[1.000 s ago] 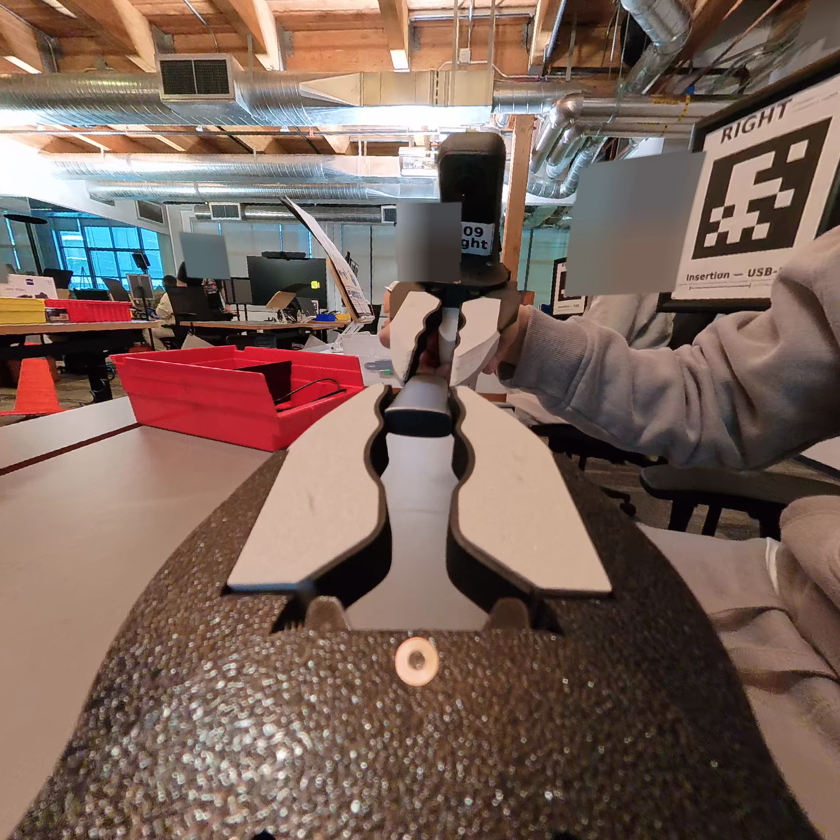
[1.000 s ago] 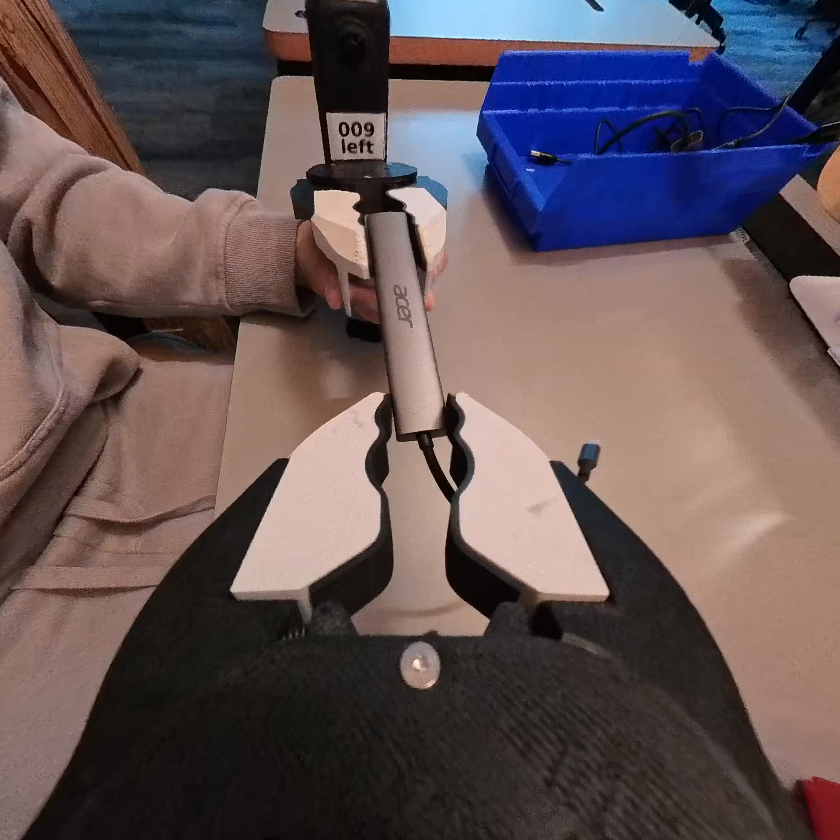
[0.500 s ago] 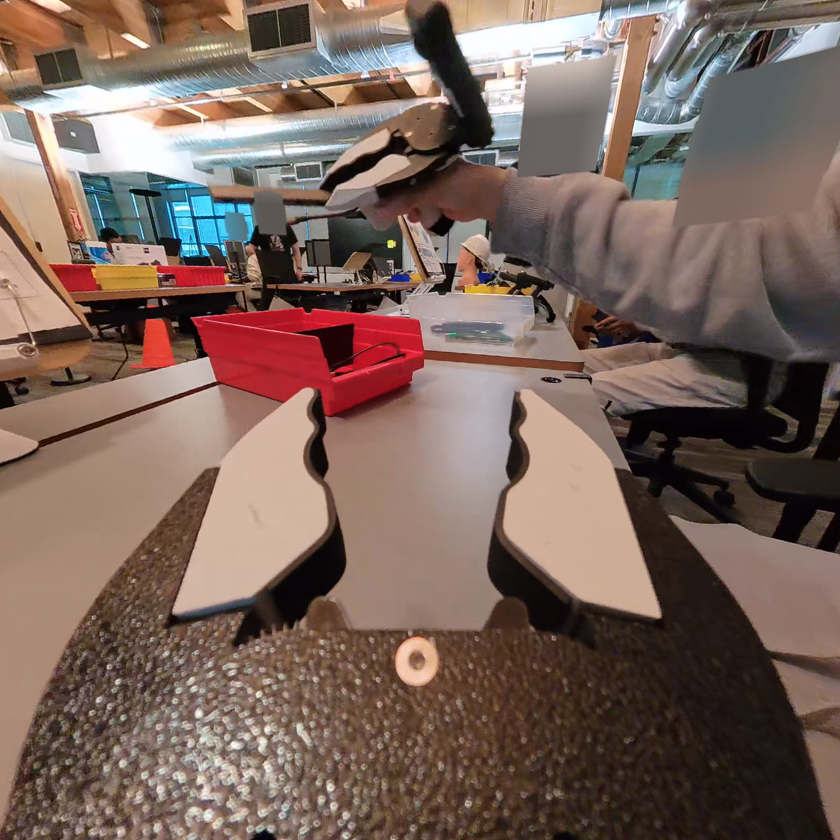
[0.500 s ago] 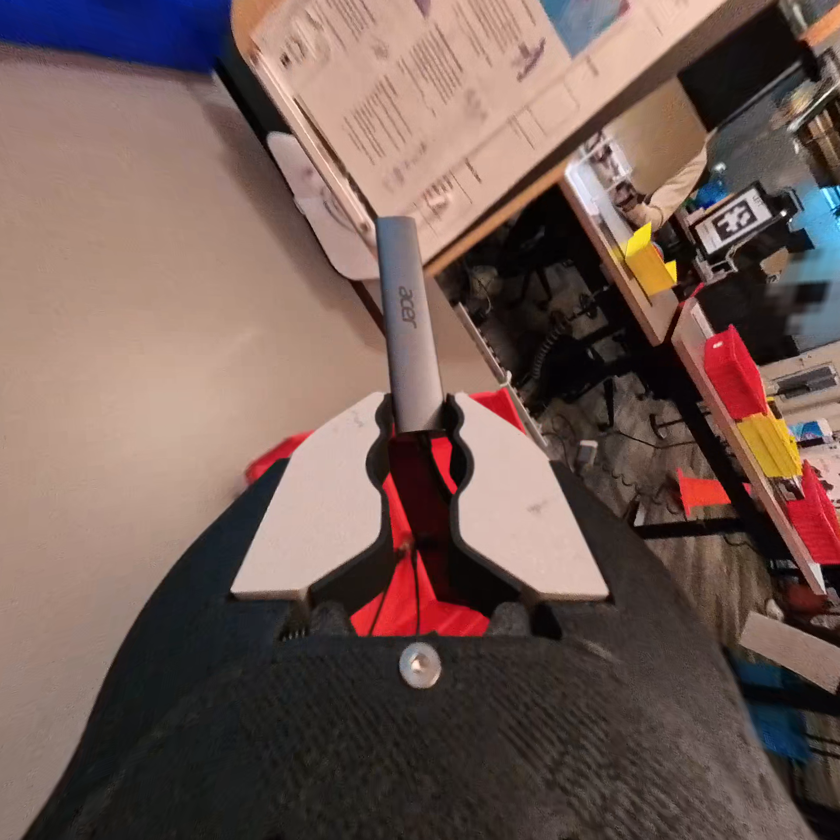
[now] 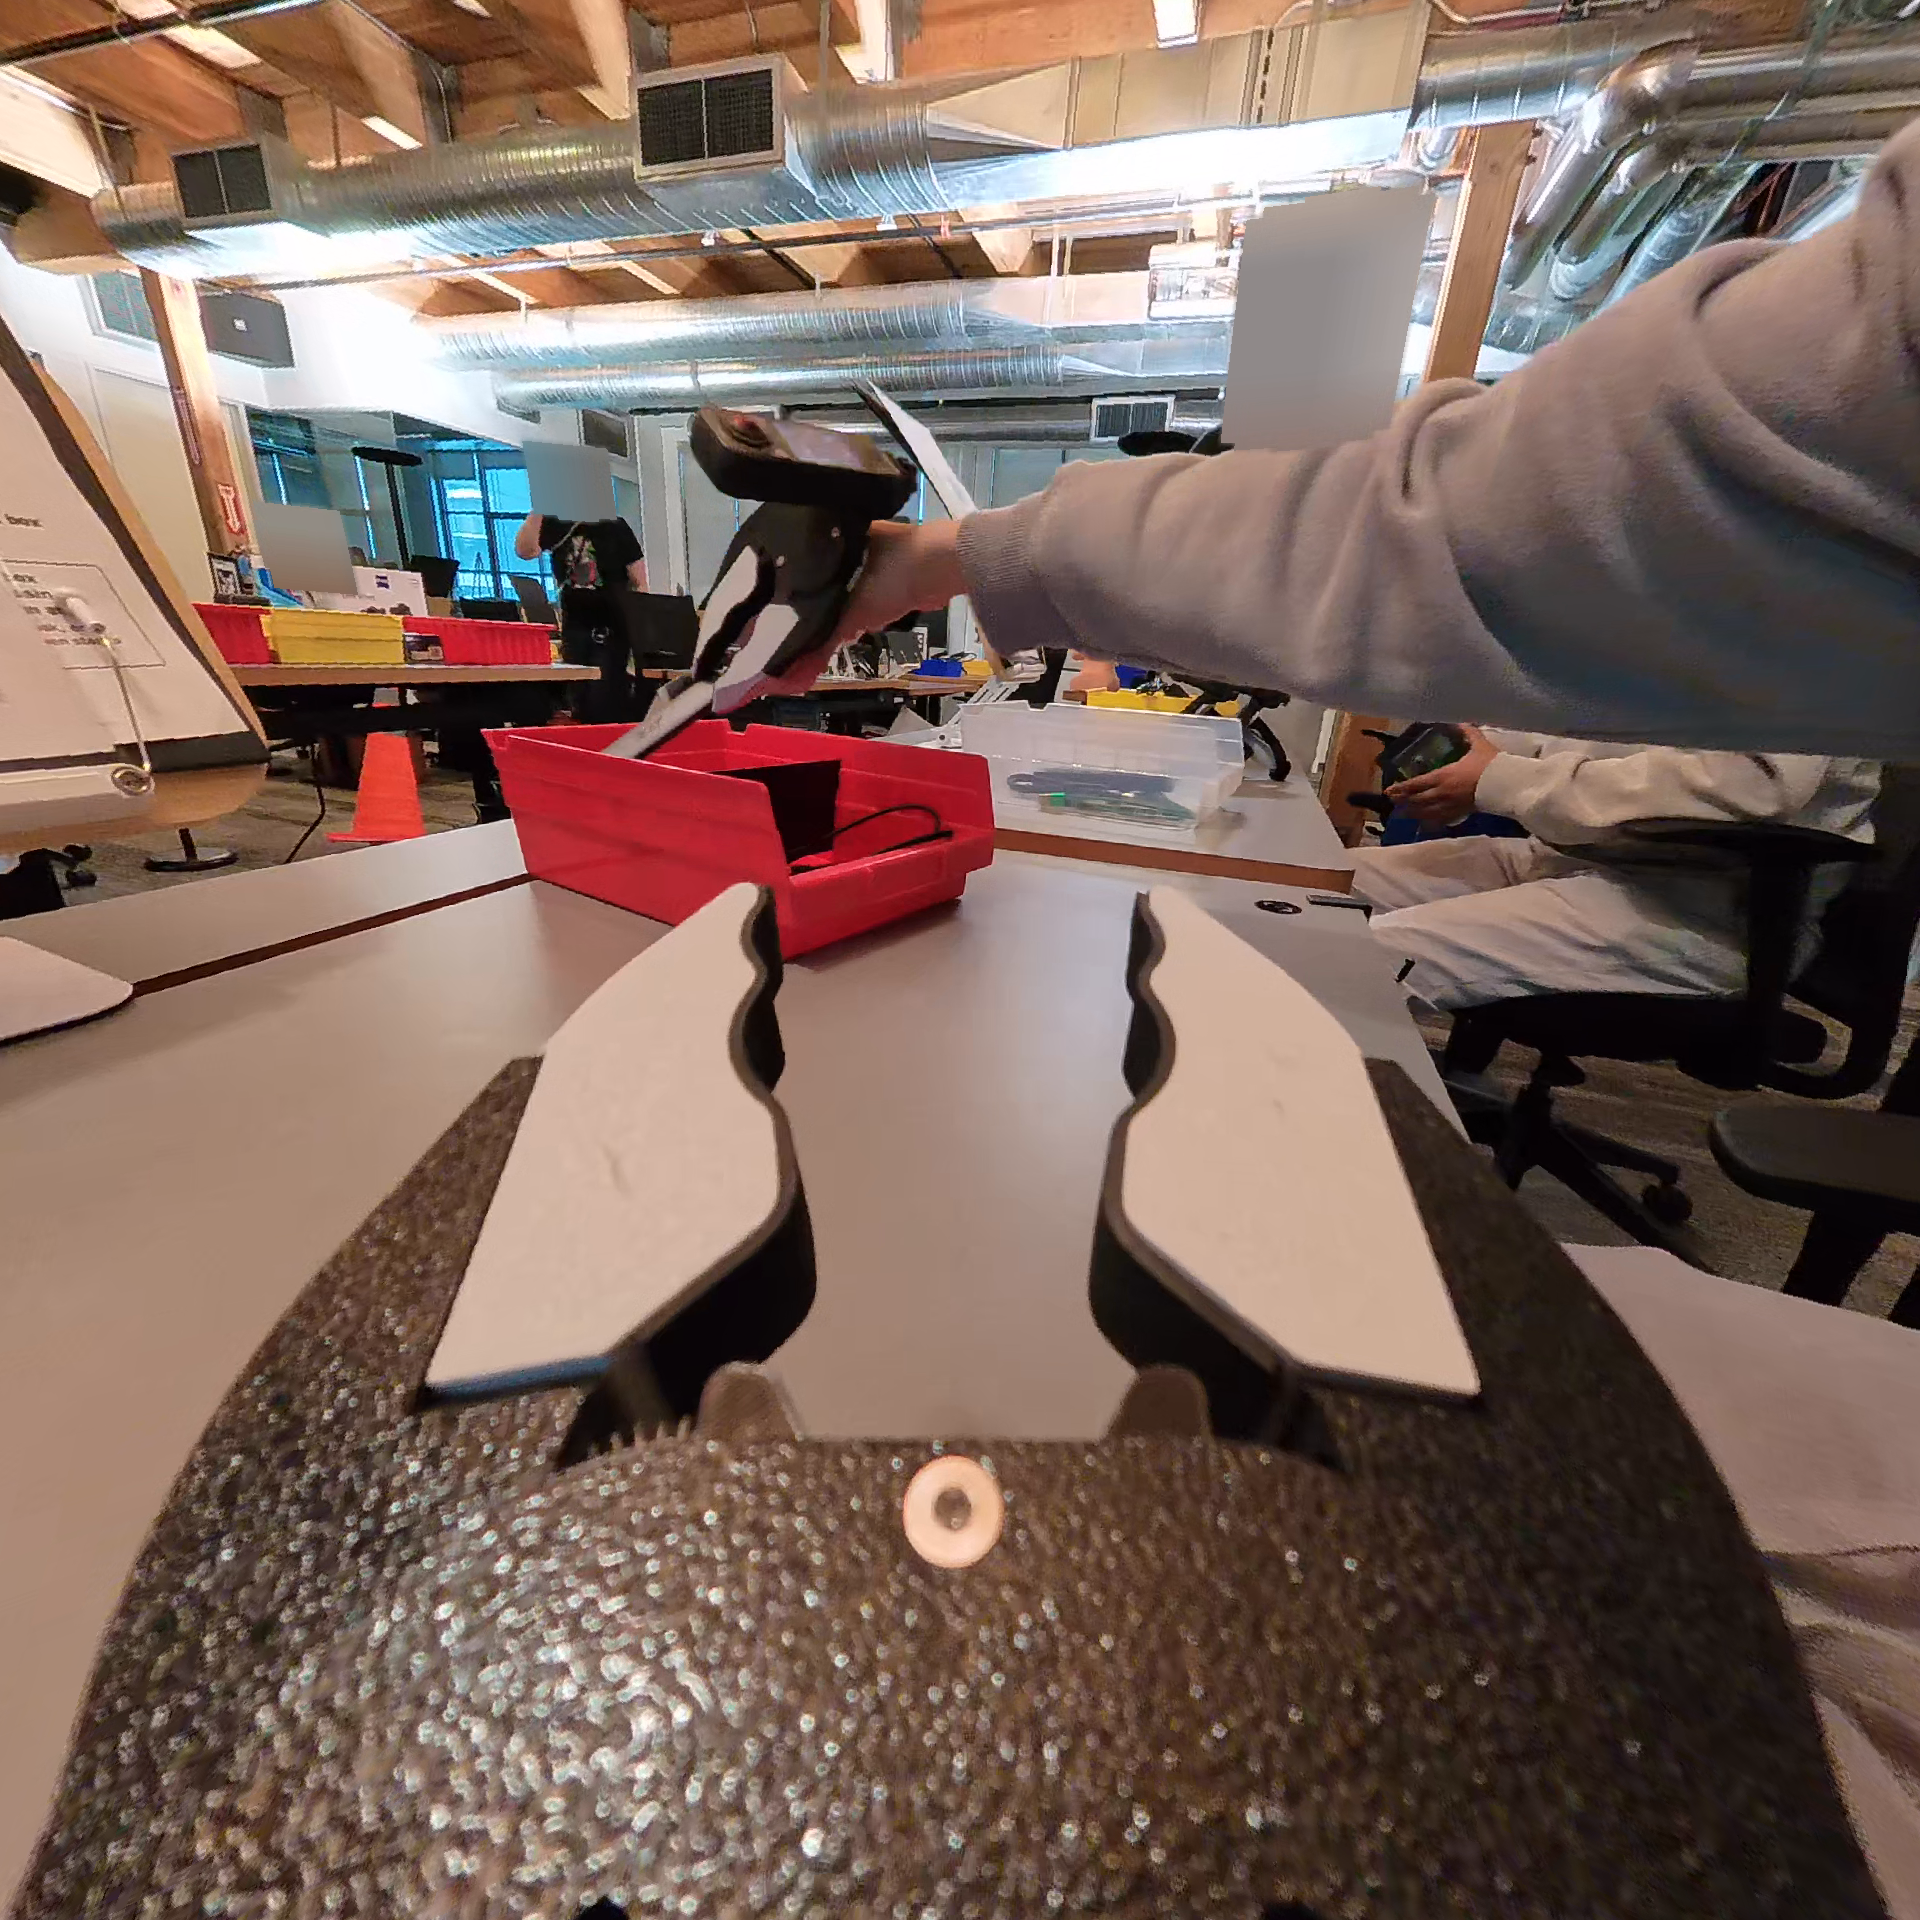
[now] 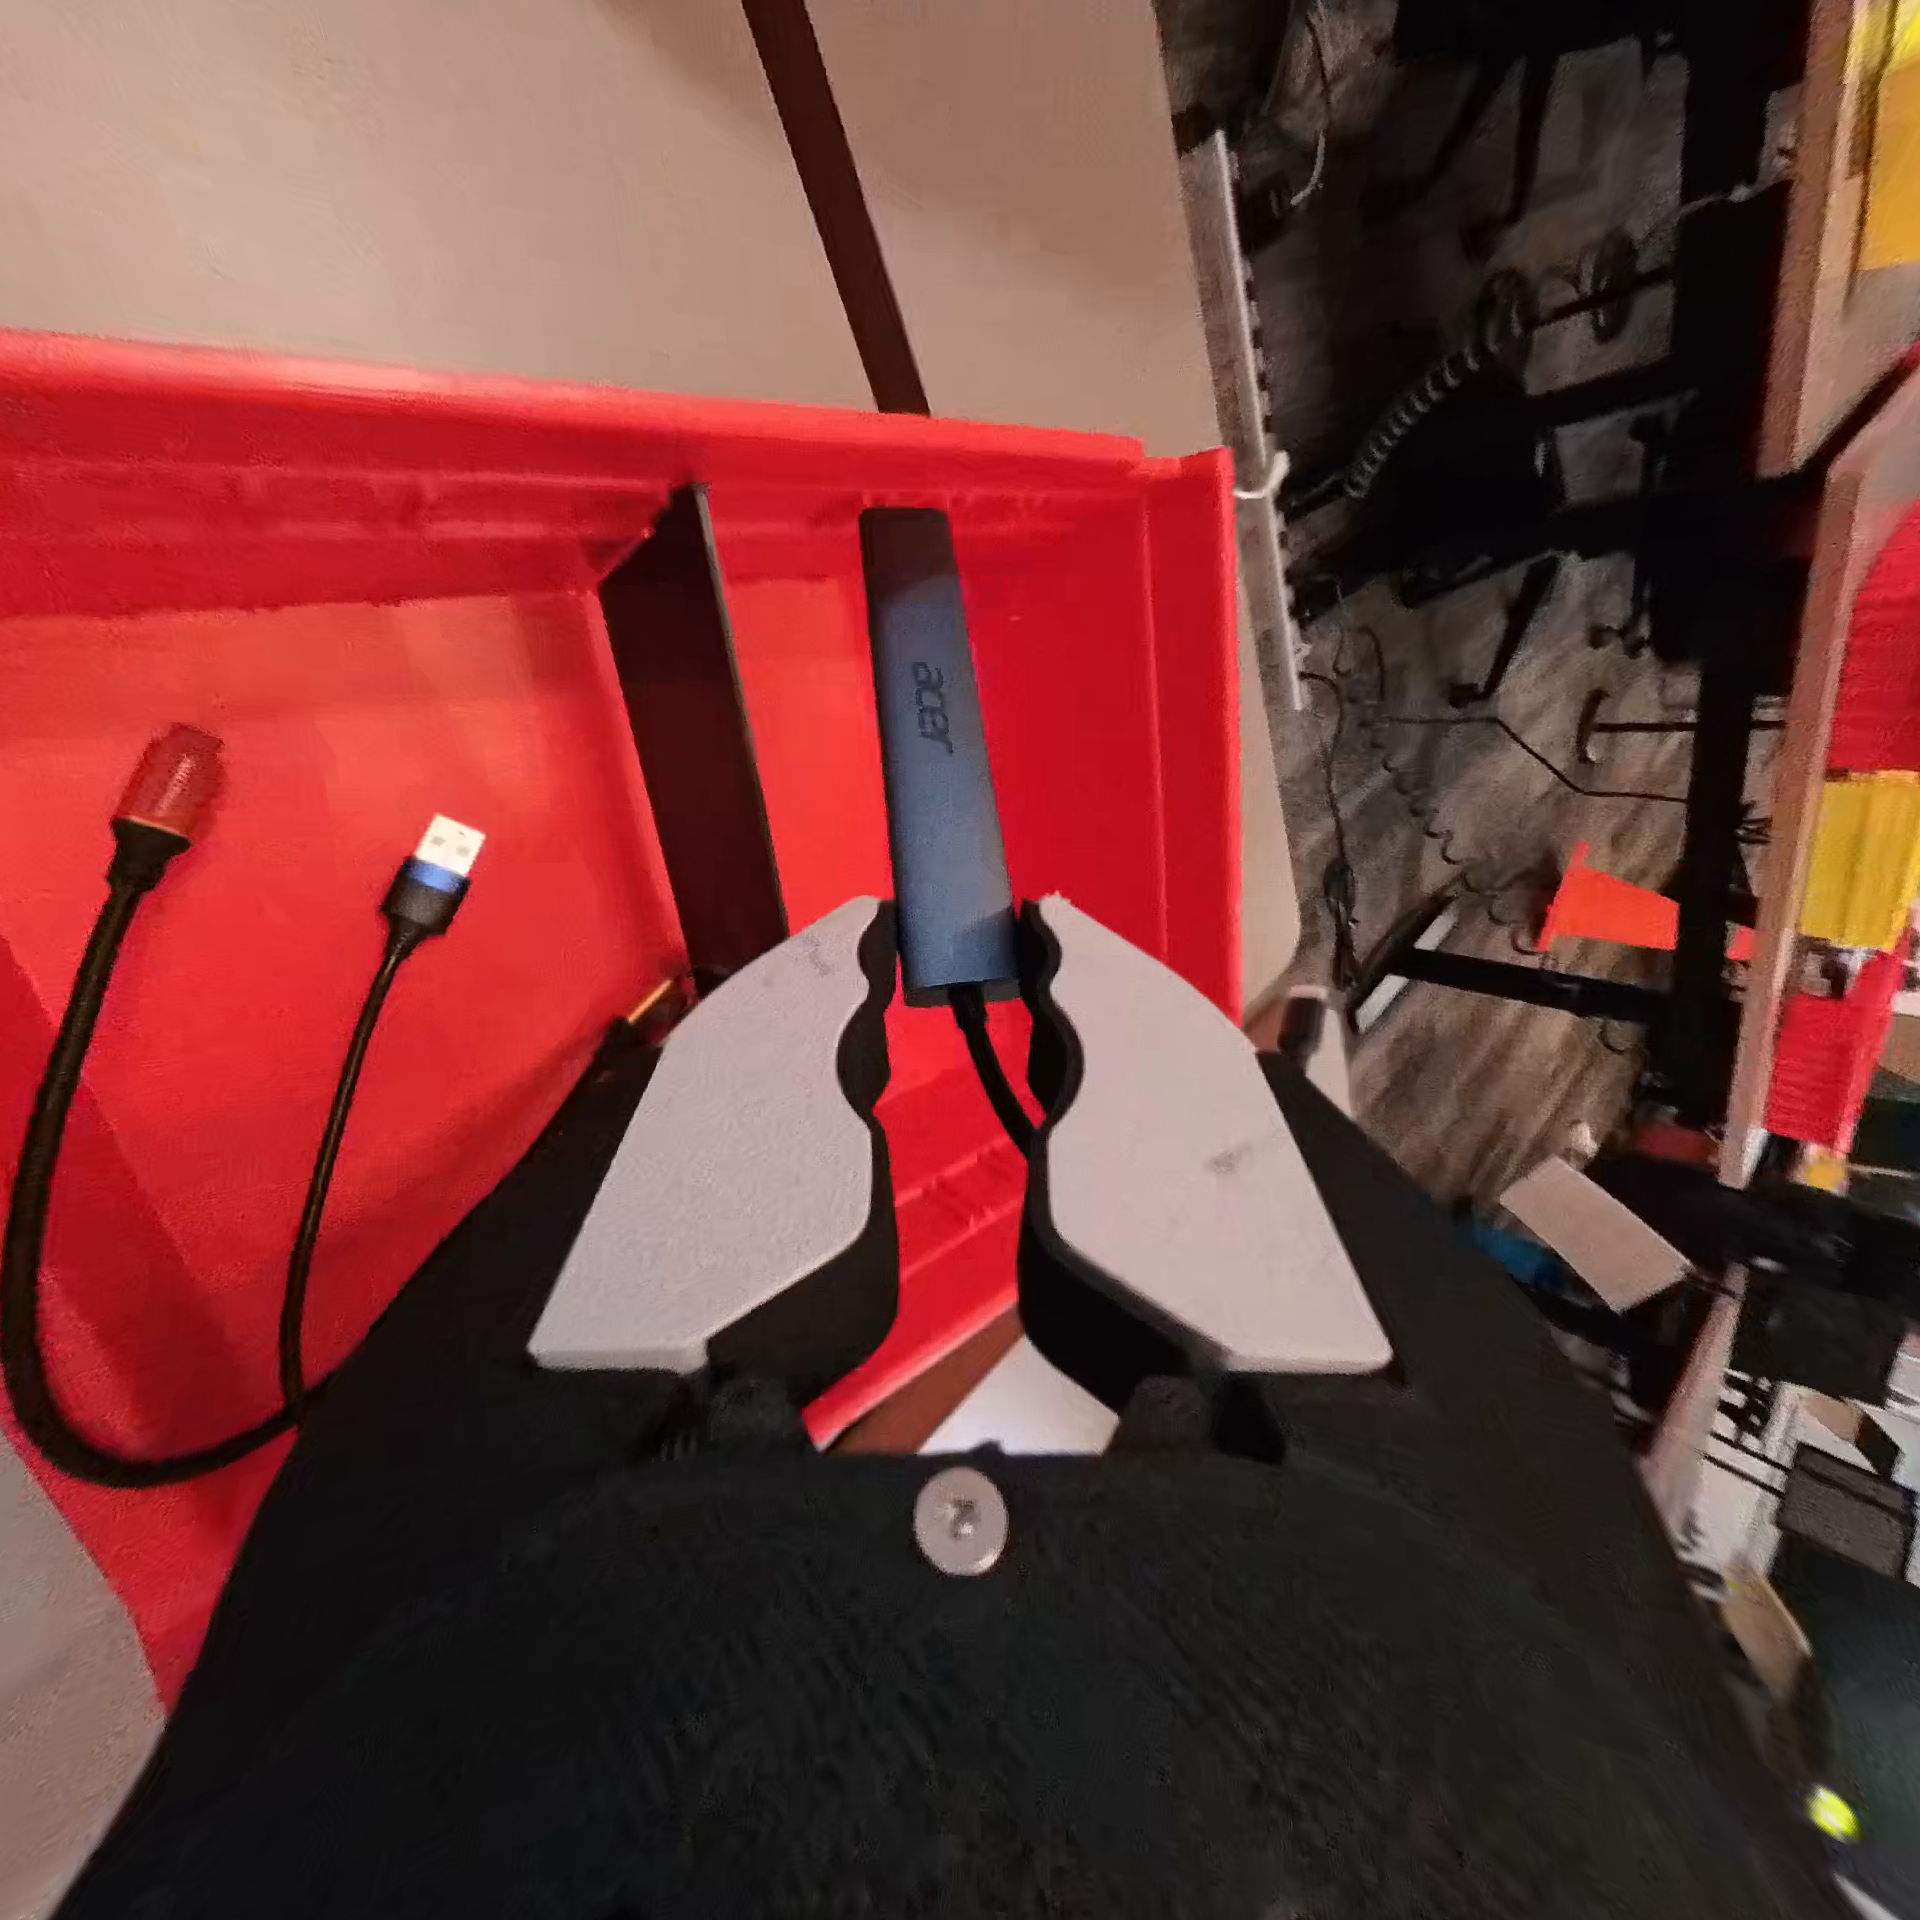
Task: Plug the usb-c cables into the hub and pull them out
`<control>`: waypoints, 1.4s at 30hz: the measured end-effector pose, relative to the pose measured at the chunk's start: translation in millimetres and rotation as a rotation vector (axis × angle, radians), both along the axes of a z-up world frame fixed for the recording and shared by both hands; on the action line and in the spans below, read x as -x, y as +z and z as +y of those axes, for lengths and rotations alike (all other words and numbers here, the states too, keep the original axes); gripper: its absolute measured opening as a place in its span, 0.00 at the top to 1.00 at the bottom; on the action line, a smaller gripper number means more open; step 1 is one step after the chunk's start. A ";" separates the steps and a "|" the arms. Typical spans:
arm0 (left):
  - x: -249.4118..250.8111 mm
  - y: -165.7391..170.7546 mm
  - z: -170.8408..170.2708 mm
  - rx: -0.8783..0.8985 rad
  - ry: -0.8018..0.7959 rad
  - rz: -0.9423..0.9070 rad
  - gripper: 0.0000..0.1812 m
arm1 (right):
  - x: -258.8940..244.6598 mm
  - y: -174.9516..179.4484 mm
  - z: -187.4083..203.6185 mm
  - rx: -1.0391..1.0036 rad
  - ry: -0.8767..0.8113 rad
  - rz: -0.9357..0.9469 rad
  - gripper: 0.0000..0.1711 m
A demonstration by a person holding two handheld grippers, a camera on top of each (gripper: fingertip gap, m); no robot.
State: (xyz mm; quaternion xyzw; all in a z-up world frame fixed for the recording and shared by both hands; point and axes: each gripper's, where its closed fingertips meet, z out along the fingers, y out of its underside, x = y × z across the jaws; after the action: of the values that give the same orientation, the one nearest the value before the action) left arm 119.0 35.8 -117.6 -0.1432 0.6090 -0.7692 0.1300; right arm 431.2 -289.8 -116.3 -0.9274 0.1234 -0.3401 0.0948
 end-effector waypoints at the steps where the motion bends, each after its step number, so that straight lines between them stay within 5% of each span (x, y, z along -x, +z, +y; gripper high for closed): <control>1: 0.2 0.0 -0.1 0.000 -0.001 -0.001 0.66 | -1.3 -6.9 0.1 -0.007 0.001 0.048 0.87; 6: -2.2 1.0 2.9 0.022 0.005 0.016 0.67 | -17.7 -33.9 -29.3 -0.002 -0.110 0.131 0.82; 12: -5.3 1.8 5.3 0.040 0.012 0.033 0.68 | -29.7 10.8 -43.4 -0.178 -0.198 -0.104 0.76; 20: -17.5 3.4 15.2 0.006 0.099 0.070 0.67 | 81.9 48.6 86.3 -0.643 -0.034 -0.294 0.77; 27: -70.8 45.6 120.7 -0.112 0.469 0.118 0.71 | 193.9 18.3 177.7 -0.933 0.168 -0.188 0.78; 34: -124.6 21.5 225.4 -0.440 0.667 0.391 0.72 | 232.5 1.1 169.1 -0.981 0.110 -0.141 0.77; 39: -162.8 15.2 283.1 -0.731 0.831 0.395 0.75 | 248.2 -5.7 159.6 -1.039 0.070 -0.127 0.77; 42: -184.3 10.4 276.0 -0.723 0.706 0.531 0.74 | 255.4 -11.0 159.4 -1.050 0.064 -0.121 0.77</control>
State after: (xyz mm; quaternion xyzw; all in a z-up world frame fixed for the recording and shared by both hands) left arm 303.3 311.9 -107.2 -0.4730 0.7605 -0.3593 0.2624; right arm 175.8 -130.4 -127.2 -0.7370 0.2430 -0.2823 0.5640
